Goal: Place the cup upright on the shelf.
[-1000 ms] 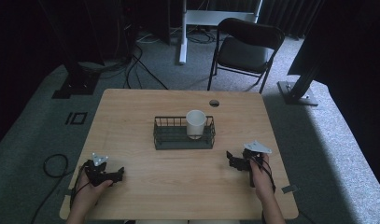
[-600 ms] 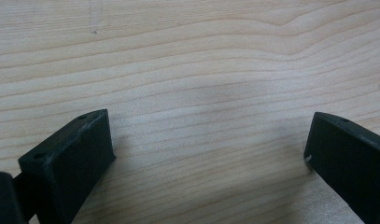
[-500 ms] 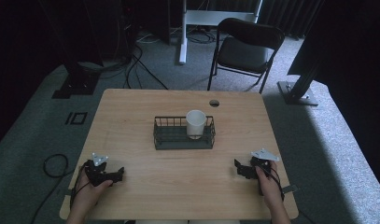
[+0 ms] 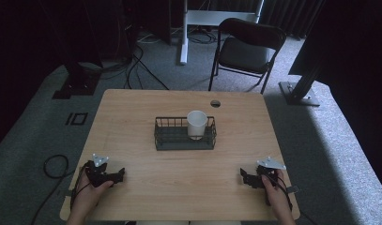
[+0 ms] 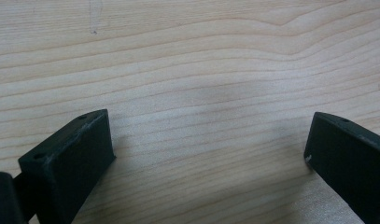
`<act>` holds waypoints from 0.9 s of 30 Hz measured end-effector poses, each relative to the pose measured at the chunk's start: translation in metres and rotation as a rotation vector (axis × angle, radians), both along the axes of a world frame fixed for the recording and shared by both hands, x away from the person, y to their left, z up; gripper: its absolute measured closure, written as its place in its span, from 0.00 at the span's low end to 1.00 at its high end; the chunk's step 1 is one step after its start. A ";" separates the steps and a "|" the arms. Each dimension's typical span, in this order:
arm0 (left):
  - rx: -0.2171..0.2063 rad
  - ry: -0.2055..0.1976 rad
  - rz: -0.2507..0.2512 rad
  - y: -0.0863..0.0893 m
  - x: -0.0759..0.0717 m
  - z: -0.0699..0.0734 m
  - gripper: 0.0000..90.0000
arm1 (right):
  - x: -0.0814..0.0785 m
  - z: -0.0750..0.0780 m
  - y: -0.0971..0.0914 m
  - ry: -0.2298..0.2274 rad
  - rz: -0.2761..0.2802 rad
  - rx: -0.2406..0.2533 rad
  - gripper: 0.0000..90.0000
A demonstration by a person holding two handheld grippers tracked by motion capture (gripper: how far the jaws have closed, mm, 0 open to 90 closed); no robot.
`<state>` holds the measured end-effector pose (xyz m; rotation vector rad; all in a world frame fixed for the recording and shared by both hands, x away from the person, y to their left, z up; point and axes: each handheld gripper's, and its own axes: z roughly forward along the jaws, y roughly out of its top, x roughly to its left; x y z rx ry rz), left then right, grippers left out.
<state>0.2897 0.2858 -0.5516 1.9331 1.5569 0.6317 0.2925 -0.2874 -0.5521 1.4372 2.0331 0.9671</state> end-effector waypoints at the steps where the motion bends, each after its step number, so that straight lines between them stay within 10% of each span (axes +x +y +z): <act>1: 0.000 0.000 0.000 0.000 0.000 0.000 0.02 | 0.000 0.000 0.000 0.000 0.000 0.000 0.13; 27: 0.000 0.000 0.000 0.000 0.000 0.000 0.02 | -0.019 -0.002 -0.019 0.057 -0.176 -0.027 0.13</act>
